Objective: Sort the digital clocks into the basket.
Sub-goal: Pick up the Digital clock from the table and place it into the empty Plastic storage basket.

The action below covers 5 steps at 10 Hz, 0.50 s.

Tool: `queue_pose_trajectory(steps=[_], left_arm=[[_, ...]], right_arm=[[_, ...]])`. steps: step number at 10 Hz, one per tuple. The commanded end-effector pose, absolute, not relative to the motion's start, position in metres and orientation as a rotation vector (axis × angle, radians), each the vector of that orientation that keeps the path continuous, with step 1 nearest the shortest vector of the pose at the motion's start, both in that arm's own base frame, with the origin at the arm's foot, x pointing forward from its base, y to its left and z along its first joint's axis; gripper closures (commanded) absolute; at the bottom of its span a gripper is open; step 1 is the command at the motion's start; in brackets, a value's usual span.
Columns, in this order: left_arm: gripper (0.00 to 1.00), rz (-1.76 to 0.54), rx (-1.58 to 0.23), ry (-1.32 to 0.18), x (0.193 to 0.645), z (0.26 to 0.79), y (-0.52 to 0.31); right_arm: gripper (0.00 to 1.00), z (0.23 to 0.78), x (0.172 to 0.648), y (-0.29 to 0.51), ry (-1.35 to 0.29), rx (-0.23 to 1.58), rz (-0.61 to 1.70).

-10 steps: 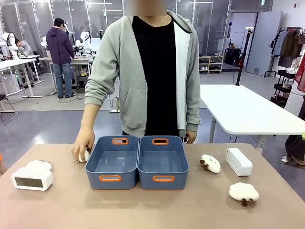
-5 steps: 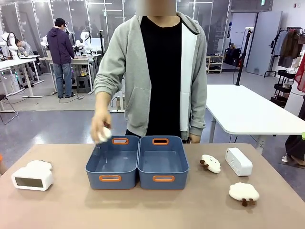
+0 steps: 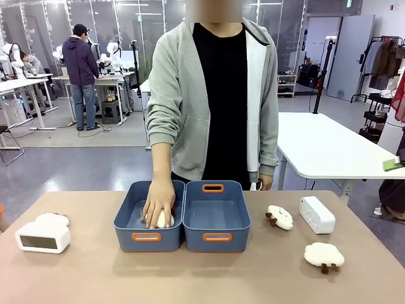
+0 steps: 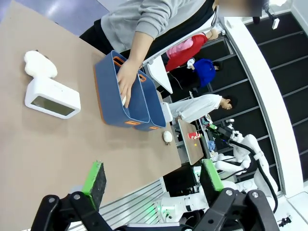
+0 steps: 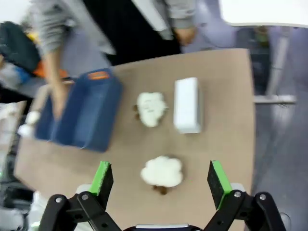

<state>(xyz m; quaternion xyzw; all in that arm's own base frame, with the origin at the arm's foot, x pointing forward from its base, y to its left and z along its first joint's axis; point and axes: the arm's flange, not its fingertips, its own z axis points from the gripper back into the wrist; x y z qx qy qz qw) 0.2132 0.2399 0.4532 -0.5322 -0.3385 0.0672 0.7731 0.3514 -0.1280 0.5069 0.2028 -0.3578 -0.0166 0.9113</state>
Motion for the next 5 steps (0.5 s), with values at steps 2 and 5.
queue_pose_trajectory(steps=[2,5], left_arm=[[0.0,0.127,-1.169,-0.757,0.214,0.454,0.242],[0.0,0.127,-1.169,-0.757,0.214,0.454,0.242]], right_arm=[[0.0,0.444,0.421,-0.093,-0.574,0.197,-0.097],[0.0,0.405,0.443,-0.069,-0.588,0.081,-0.048]])
